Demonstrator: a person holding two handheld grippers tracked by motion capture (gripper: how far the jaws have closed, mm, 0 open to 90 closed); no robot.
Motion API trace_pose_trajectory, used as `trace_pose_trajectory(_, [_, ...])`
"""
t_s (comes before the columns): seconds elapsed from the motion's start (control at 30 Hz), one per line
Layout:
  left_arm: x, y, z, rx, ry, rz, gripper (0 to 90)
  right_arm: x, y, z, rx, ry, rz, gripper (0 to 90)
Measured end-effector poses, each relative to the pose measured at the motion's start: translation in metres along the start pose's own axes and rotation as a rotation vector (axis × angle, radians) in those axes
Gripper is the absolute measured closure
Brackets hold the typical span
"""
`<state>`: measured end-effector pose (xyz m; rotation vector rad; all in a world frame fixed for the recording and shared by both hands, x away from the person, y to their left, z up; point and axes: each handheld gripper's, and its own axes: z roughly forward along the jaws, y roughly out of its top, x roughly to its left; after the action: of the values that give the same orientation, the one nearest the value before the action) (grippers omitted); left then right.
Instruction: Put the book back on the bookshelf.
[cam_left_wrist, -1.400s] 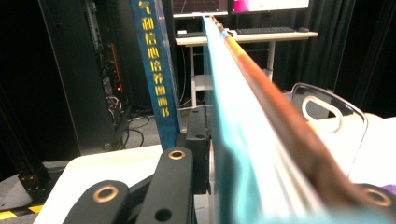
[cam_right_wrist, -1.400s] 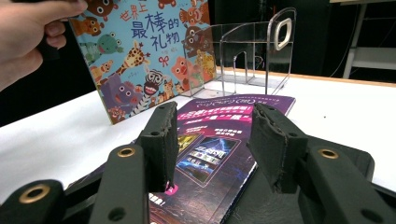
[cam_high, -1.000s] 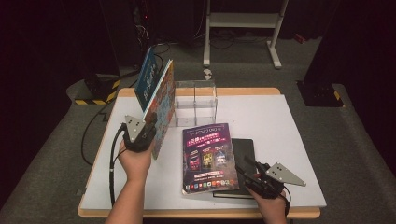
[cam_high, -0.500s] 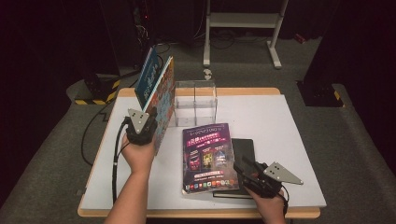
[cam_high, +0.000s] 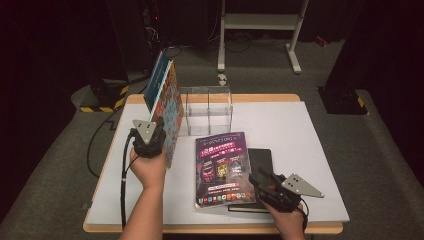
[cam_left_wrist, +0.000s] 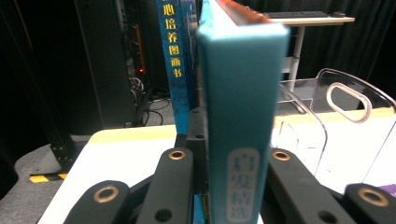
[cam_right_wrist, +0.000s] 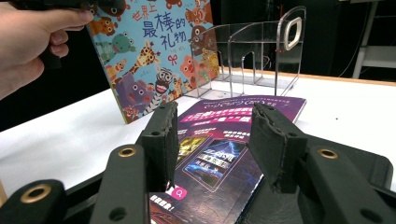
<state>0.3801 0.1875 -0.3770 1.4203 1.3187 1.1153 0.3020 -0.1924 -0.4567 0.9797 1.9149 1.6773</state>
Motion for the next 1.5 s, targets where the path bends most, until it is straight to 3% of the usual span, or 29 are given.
trace_pose_trajectory(0.1, [-0.001, -0.003, -0.002, -0.016, 0.009, 0.017, 76.6, 0.000, 0.000, 0.000, 0.000, 0.002, -0.002, 51.7])
trace_pose_trajectory(0.27, [0.002, -0.011, -0.015, -0.038, -0.027, 0.014, 68.2, 0.000, -0.001, 0.001, 0.005, 0.002, 0.001, 51.7])
trace_pose_trajectory(0.5, [0.010, -0.024, -0.028, -0.049, -0.048, -0.007, 70.9, 0.002, -0.002, 0.002, 0.016, -0.001, -0.009, 51.7])
trace_pose_trajectory(0.6, [0.010, -0.025, -0.028, -0.053, -0.040, -0.002, 78.3, 0.002, -0.003, 0.003, 0.019, -0.003, -0.013, 51.6])
trace_pose_trajectory(0.8, [0.007, -0.022, -0.024, -0.054, -0.017, -0.021, 79.2, 0.002, -0.003, 0.002, 0.018, -0.003, -0.013, 51.7])
trace_pose_trajectory(0.9, [0.005, -0.022, -0.022, -0.059, -0.016, -0.012, 79.2, 0.002, -0.003, 0.002, 0.017, -0.002, -0.011, 51.7])
trace_pose_trajectory(1.23, [0.009, -0.021, -0.014, -0.054, -0.025, -0.050, 78.5, 0.002, -0.002, 0.002, 0.022, -0.004, -0.023, 51.2])
trace_pose_trajectory(1.37, [0.013, -0.026, -0.017, -0.051, -0.053, -0.075, 64.6, 0.002, -0.002, 0.003, 0.036, -0.008, -0.035, 49.3])
trace_pose_trajectory(1.5, [0.018, -0.036, -0.025, -0.032, -0.133, -0.077, 55.9, -0.001, -0.001, 0.002, 0.044, -0.011, -0.031, 48.0])
